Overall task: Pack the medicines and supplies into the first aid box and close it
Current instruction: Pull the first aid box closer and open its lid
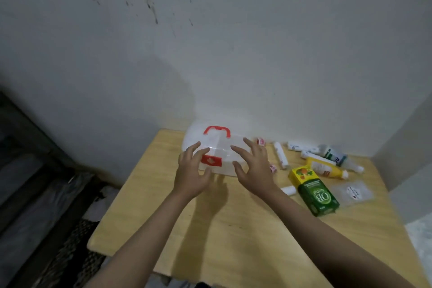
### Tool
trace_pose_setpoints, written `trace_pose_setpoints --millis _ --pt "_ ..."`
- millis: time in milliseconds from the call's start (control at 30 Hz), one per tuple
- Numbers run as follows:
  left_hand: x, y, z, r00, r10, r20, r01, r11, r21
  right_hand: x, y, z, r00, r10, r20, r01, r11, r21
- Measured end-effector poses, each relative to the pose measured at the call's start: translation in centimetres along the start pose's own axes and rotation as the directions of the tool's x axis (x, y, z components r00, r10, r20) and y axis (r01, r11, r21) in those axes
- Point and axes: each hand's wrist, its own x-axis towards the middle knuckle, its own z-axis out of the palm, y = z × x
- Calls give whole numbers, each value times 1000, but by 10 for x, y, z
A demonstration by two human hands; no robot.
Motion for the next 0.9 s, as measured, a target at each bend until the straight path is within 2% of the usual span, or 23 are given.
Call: trace_pose_setpoints --millis 67,200,500,700,900 --pt "8 -14 -3 1000 -1 29 1 1000 11 9 6 13 999 -23 34 26 997 -68" --pt "23 -33 -2 995 4 102 -9 999 48 13 20 23 997 -13 76 16 999 -35" --pt "38 -73 12 975 208 75 -218 962 163 12 14 22 996 48 70 -50 998 31" --pt "46 -84 20 961 278 18 -276 942 193 12 9 22 994 94 55 -96 995 38" --pt "47 -92 10 938 340 68 -347 912 219 10 7 21 994 97 50 -99 995 32"
